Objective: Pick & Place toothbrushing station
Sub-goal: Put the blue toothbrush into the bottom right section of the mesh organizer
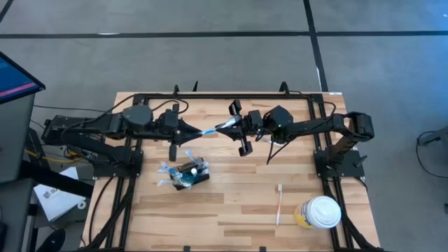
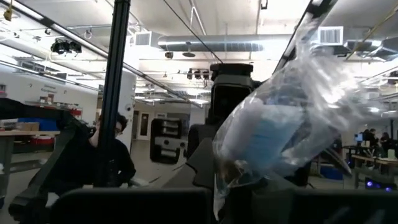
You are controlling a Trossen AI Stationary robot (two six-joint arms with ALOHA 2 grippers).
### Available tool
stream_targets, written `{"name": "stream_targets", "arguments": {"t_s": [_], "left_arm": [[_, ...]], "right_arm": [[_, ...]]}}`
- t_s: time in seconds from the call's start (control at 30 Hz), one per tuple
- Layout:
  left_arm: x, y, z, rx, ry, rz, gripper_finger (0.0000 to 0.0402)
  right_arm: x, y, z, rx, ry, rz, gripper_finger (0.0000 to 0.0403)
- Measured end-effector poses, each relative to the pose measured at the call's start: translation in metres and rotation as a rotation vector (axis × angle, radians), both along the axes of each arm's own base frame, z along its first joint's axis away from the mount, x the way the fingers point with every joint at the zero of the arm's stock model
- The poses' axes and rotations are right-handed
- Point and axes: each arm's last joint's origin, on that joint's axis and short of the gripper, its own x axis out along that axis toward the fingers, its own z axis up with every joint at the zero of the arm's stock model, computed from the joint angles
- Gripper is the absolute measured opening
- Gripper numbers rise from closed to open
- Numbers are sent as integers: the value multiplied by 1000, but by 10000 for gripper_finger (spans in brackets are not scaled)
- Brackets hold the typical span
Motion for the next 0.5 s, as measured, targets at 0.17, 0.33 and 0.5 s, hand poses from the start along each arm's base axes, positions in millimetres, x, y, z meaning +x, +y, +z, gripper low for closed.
{"name": "stream_targets", "arguments": {"t_s": [0.17,0.33,0.5], "left_arm": [[-5,-1,-1,1,25,-8,53],[-11,-4,3,-1,8,-27,52],[-18,-8,5,-1,8,-51,52]], "right_arm": [[2,-1,-4,5,42,-3,5],[5,-2,-12,6,130,-13,5],[7,-4,-18,14,196,-19,5]]}}
